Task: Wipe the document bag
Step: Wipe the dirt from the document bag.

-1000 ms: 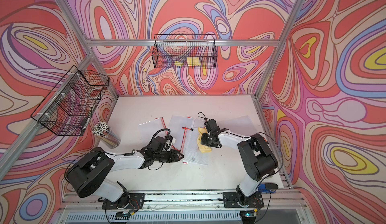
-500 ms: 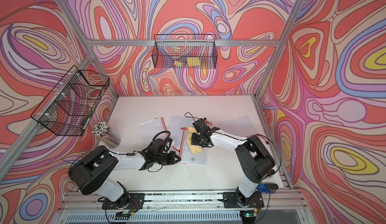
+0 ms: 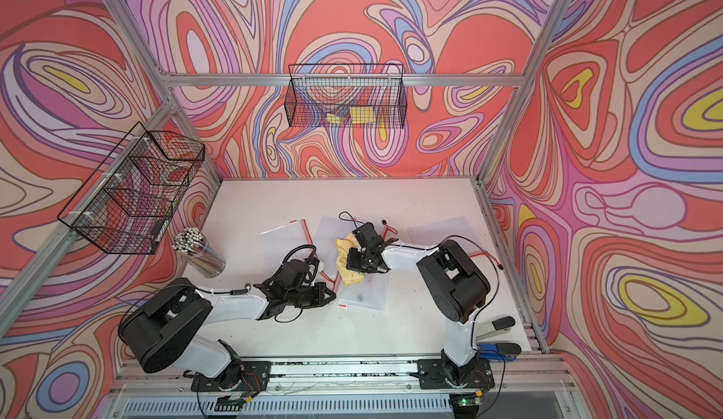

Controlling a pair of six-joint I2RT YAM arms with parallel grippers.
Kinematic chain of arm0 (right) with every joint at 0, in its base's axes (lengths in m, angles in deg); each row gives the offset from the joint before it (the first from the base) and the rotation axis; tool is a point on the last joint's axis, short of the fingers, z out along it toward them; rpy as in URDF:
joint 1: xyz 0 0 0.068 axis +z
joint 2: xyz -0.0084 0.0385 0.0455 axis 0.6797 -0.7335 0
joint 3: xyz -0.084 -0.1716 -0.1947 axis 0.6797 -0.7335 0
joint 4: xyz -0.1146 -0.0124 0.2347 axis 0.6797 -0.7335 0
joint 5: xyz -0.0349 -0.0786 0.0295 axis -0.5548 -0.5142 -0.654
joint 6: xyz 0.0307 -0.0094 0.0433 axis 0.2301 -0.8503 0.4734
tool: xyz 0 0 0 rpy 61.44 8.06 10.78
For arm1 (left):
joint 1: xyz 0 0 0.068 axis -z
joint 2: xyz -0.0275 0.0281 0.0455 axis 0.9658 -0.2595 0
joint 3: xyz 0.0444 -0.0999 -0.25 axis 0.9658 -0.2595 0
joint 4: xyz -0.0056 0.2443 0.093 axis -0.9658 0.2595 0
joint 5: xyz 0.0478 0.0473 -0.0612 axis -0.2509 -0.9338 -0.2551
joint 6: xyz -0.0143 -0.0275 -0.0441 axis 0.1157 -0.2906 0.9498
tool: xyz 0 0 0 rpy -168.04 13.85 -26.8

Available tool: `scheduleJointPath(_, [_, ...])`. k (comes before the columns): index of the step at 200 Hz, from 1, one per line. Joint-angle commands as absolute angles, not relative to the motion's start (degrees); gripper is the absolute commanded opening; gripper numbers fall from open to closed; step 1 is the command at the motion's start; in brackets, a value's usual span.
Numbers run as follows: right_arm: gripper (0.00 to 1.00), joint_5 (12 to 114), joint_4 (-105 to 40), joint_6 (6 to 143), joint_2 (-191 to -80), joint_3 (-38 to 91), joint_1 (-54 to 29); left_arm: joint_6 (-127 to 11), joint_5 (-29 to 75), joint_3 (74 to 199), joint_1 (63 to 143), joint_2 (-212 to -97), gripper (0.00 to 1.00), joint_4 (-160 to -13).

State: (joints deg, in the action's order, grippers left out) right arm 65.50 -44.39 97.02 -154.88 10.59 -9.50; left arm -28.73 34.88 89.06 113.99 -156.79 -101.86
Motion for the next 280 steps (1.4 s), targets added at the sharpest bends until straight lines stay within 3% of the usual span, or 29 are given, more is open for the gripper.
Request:
scheduleJointPath(1, [0.00,60.51,-49.42,94.59,-155.66,7.41,-16.76,-29.93,32.87,88.20,114.06,-154.19,0.00,-96.05])
scheduleJointPath(29, [0.00,58.07,-53.11,90.09,-153.19,7.00,-25.29,-30.38,32.16,88.05,114.07,-153.58,0.00,-94.54])
scheduleJointPath(55, [0.00,62.19,-52.90,89.86,-151.57,8.55,-25.59,-30.08,32.18,87.86,114.07,-154.34,0.00,-95.12])
scheduleJointPath(106, [0.00,66.29,-48.57,97.56,-156.66,12.24,-7.11,-28.67,33.37,88.30,114.08,-157.08,0.00,-97.75])
scheduleJointPath(130, [0.00,68.20,-45.52,100.65,-158.41,11.53,-2.60,-28.95,33.04,88.61,114.07,-156.79,0.00,-96.93])
scheduleJointPath(168, [0.00,64.44,-47.52,99.40,-157.72,9.81,-6.09,-29.84,32.67,89.09,114.07,-155.96,0.00,-94.86])
scheduleJointPath(226, [0.00,59.48,-53.98,91.40,-153.26,9.78,-22.43,-30.73,31.70,88.87,114.05,-154.28,0.00,-92.50])
scheduleJointPath(253, [0.00,62.28,-54.03,91.70,-151.62,11.49,-21.38,-30.40,31.73,88.92,114.06,-154.95,0.00,-93.10])
scheduleJointPath(280, [0.00,62.08,-52.84,94.61,-151.07,13.99,-11.40,-30.04,32.44,89.36,114.07,-156.45,0.00,-94.06])
